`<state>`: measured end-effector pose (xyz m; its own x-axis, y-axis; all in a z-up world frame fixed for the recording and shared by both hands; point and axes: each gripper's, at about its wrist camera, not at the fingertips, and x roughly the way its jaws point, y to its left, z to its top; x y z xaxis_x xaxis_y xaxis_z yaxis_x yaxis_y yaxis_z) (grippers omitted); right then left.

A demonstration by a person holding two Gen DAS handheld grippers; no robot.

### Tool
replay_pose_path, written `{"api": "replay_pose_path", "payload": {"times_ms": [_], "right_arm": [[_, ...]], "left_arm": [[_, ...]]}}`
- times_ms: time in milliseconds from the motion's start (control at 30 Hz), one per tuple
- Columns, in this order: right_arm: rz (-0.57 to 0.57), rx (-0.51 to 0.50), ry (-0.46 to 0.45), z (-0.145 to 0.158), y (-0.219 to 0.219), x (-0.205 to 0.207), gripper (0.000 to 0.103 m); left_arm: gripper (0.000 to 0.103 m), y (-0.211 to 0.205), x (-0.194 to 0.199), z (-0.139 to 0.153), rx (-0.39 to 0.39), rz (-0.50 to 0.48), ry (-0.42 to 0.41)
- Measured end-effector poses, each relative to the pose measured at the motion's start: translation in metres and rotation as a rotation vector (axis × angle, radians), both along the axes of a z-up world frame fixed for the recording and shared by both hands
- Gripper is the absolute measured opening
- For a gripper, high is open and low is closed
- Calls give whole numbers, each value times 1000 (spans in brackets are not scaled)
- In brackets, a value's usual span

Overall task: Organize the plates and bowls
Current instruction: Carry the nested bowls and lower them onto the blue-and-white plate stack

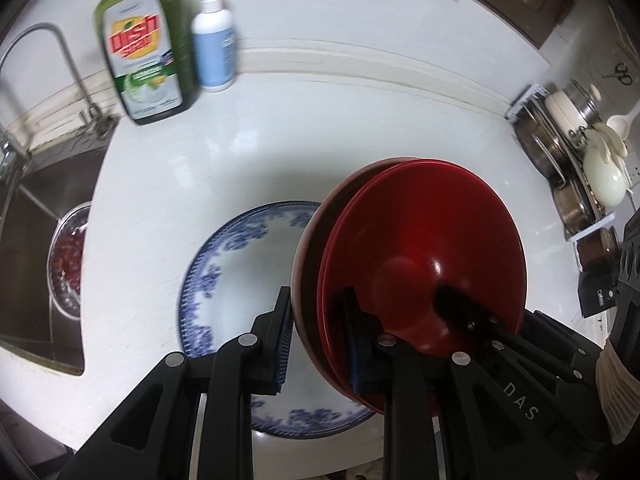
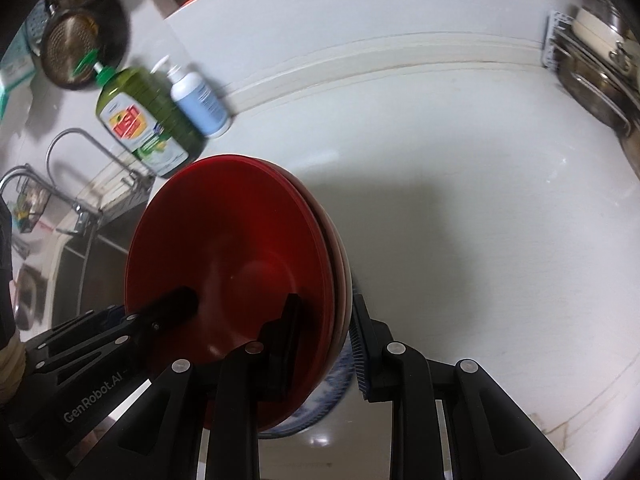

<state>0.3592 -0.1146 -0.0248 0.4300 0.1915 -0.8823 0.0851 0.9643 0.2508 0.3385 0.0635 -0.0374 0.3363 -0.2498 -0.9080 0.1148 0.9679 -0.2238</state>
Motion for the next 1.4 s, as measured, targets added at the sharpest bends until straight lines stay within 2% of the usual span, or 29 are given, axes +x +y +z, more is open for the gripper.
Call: {"api": "replay_pose_path", "payload": {"times_ms": [467,1133,1400], "right_arm": [[63,10,71,-29,44,5,26],[64,16,166,-58,41,14,26],[74,9,160,-58,42,14,26]], "left_arm": [[24,34,-3,-28,23,39,68],[24,35,5,-54,40,22,141],[24,35,5,-55,42,26,145]]}}
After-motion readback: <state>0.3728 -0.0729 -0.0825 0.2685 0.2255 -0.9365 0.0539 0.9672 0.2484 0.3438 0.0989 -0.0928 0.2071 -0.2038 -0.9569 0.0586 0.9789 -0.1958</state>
